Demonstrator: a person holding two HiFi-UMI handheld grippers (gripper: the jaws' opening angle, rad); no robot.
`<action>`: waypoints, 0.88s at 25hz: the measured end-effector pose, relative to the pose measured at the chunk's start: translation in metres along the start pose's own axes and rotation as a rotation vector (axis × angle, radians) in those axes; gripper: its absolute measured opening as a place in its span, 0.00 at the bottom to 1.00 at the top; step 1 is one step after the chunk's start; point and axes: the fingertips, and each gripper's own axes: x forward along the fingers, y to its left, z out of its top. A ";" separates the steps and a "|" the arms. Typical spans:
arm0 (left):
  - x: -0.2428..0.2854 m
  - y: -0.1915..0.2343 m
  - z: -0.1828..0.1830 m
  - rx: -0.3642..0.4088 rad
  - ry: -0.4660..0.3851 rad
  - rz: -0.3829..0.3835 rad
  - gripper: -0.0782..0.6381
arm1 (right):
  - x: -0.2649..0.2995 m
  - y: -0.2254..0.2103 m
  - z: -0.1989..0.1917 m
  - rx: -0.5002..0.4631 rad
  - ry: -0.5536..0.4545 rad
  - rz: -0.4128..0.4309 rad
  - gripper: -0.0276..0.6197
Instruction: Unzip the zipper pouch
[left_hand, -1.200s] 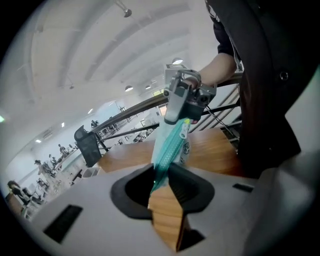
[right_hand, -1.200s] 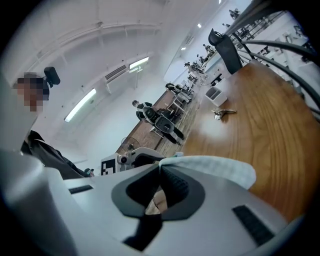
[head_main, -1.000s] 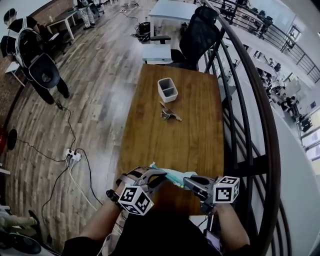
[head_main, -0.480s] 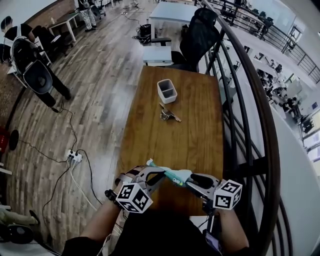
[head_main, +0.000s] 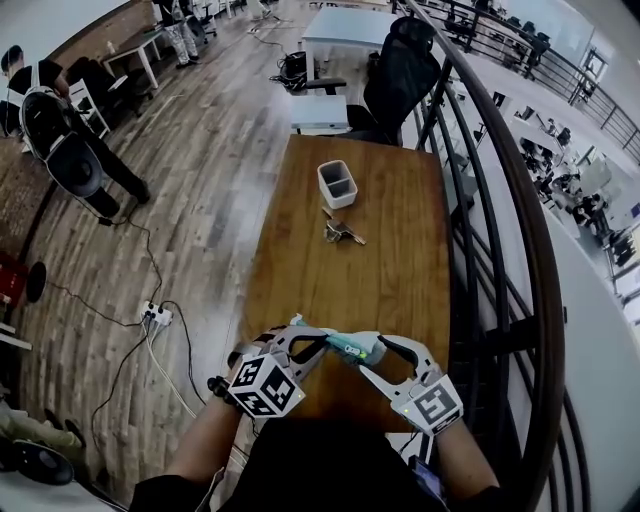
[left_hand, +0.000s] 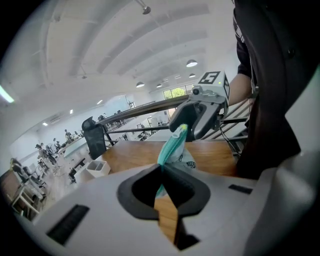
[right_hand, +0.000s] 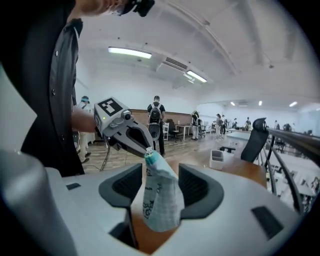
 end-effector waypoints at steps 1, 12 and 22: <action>0.001 0.001 0.000 -0.006 0.002 -0.001 0.14 | 0.001 -0.001 0.001 -0.018 0.003 -0.003 0.39; 0.002 0.004 -0.003 -0.045 0.028 0.014 0.15 | 0.011 0.008 0.003 -0.162 0.028 0.090 0.29; 0.002 -0.001 -0.010 -0.205 -0.007 -0.017 0.25 | 0.012 0.008 0.006 -0.135 0.002 0.134 0.09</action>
